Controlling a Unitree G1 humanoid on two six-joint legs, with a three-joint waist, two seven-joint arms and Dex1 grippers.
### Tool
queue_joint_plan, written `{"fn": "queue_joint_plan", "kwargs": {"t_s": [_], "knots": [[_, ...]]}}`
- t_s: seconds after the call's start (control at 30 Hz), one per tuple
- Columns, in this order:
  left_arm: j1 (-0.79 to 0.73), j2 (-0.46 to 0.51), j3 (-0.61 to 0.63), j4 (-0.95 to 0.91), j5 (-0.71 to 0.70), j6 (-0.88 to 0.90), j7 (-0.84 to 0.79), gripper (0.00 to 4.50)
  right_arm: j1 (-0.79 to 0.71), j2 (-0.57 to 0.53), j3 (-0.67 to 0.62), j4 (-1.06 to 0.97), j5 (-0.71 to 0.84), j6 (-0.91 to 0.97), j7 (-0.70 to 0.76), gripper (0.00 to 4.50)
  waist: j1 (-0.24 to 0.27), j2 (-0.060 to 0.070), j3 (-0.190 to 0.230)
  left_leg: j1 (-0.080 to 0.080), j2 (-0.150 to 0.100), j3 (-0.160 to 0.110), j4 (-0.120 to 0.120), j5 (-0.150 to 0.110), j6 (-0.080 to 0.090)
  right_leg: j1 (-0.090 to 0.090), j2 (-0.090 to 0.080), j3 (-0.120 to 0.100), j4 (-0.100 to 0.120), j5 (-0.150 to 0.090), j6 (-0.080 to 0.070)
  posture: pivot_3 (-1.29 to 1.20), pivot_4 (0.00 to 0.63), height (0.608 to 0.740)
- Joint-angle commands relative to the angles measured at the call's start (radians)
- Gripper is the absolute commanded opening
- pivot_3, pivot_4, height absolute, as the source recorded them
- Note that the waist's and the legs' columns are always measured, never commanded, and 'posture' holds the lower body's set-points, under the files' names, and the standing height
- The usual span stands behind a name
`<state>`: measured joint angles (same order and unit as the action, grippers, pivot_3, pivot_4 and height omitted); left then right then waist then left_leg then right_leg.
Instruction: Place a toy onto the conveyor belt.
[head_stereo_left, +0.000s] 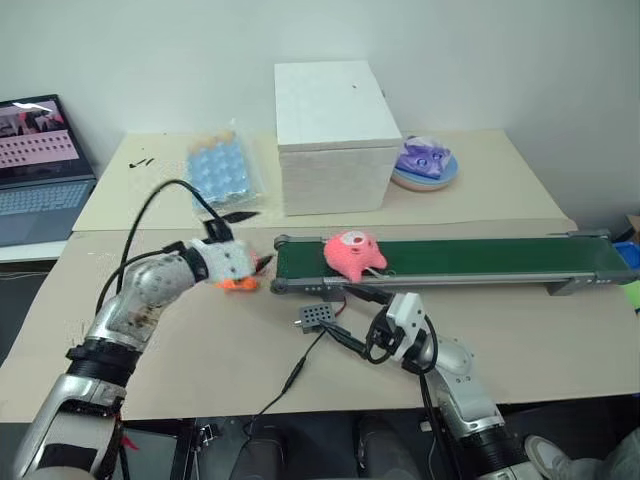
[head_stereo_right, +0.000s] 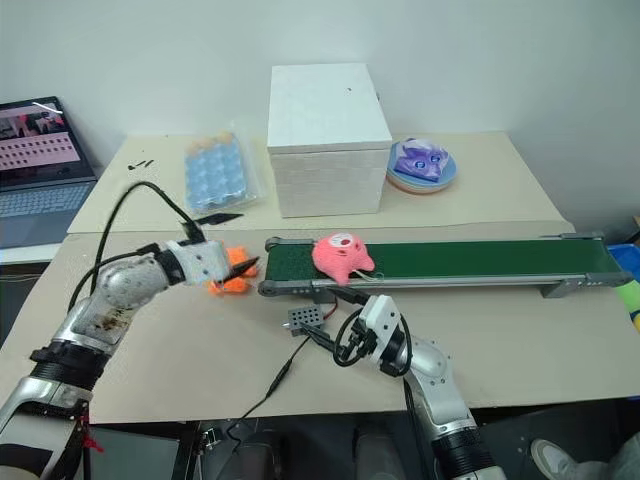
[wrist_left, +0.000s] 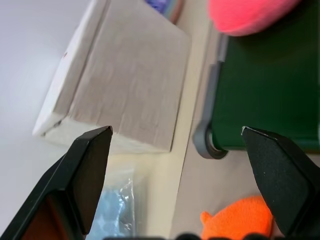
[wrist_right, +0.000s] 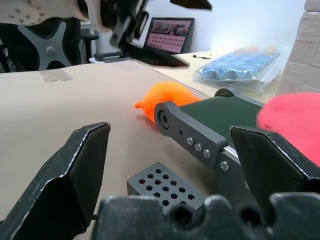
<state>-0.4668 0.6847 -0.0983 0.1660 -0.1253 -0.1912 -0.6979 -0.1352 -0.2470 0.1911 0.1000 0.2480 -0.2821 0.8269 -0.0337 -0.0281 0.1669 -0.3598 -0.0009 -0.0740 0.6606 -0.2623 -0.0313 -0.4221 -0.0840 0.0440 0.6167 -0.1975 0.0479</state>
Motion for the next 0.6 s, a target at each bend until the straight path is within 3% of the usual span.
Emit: {"fn": "queue_joint_plan", "kwargs": {"t_s": [0.03,0.1,0.23,0.6], "knots": [[0.018,0.006,0.167,-0.191,-0.481,0.411,-0.136,4.41,-0.014,0.002,-0.007,-0.011,0.001,-0.02,0.003,4.5,-0.005,0.0,0.0,0.0,0.0,0.0,0.0,0.0,0.0,0.0,0.0,0.0,0.0,0.0,0.0,0.0,0.15,0.74],[0.033,0.025,0.218,-0.231,-0.591,0.523,-0.18,4.41,-0.015,0.0,-0.008,-0.01,0.001,-0.021,0.004,4.5,-0.009,0.0,0.0,0.001,0.0,0.0,0.0,0.0,0.0,0.0,0.0,0.0,0.001,0.0,0.0,0.0,0.15,0.74],[0.045,0.028,0.269,-0.254,-0.679,0.643,-0.195,4.41,-0.019,-0.004,-0.01,-0.005,-0.002,-0.024,0.004,4.5,-0.012,0.0,0.0,0.004,0.0,0.0,0.0,0.0,0.0,0.001,0.0,0.001,0.004,0.0,0.0,0.0,0.15,0.74],[0.036,0.004,0.25,-0.285,-0.652,0.703,-0.229,4.41,-0.014,-0.006,-0.012,-0.004,-0.005,-0.026,0.006,4.5,-0.011,0.0,0.0,0.005,0.0,0.0,0.0,0.0,0.0,0.001,0.0,0.001,0.006,-0.001,-0.001,0.0,0.15,0.74]]}}
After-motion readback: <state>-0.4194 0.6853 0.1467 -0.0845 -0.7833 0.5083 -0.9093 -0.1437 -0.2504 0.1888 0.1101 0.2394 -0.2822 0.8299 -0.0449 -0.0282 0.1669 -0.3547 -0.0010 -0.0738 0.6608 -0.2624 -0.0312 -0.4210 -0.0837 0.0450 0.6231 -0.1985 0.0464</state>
